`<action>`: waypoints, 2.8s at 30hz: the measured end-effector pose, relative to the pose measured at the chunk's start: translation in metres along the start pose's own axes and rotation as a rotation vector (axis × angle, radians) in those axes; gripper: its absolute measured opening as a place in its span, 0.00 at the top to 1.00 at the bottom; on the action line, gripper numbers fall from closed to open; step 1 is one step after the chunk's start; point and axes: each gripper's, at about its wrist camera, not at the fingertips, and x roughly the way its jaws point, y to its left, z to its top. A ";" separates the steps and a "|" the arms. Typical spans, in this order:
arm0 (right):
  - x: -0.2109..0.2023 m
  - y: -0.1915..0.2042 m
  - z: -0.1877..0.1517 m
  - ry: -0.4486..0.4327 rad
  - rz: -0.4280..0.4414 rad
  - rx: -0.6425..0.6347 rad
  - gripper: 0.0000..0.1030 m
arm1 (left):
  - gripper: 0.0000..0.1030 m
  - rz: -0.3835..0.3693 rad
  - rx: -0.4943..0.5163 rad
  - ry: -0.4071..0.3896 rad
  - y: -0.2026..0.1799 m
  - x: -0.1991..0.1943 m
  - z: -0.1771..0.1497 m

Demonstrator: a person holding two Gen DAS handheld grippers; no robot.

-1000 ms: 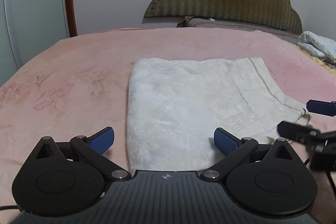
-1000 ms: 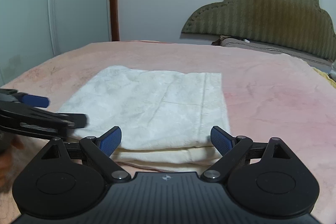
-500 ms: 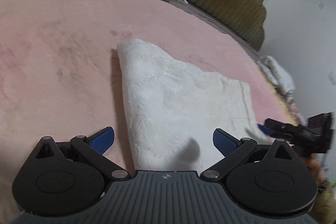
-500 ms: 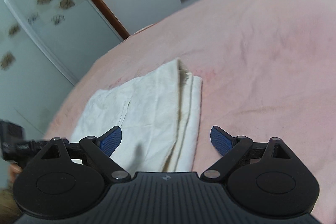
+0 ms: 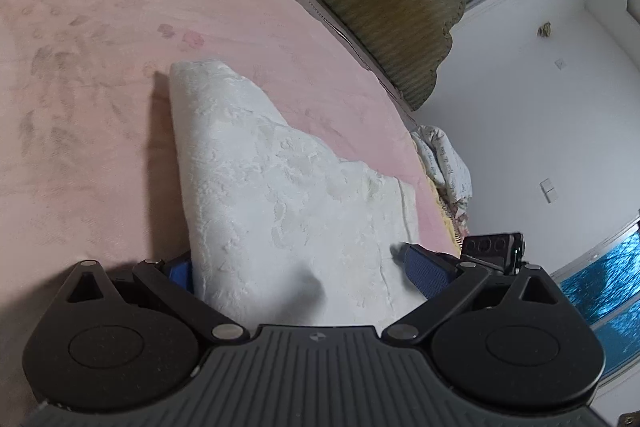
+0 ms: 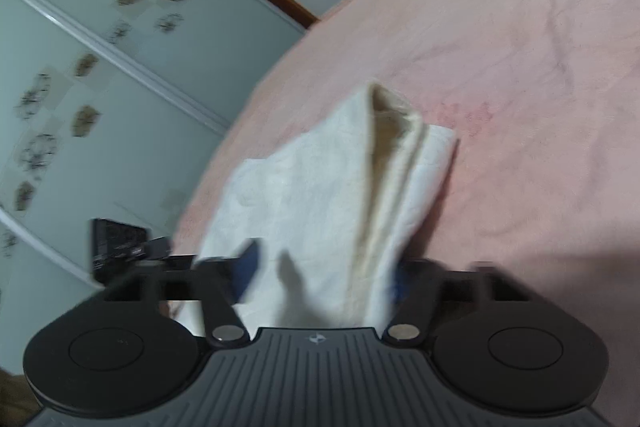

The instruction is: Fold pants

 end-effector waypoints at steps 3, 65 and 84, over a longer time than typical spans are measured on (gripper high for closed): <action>0.007 0.003 -0.002 -0.023 -0.005 0.004 0.72 | 0.57 0.129 0.034 -0.015 -0.007 0.003 -0.003; 0.093 0.141 -0.019 -0.187 -0.531 -0.431 0.36 | 0.11 0.776 0.318 -0.251 -0.062 -0.021 0.005; 0.062 0.172 -0.094 -0.205 -0.446 -0.381 0.25 | 0.08 0.798 0.282 -0.225 -0.088 -0.036 -0.055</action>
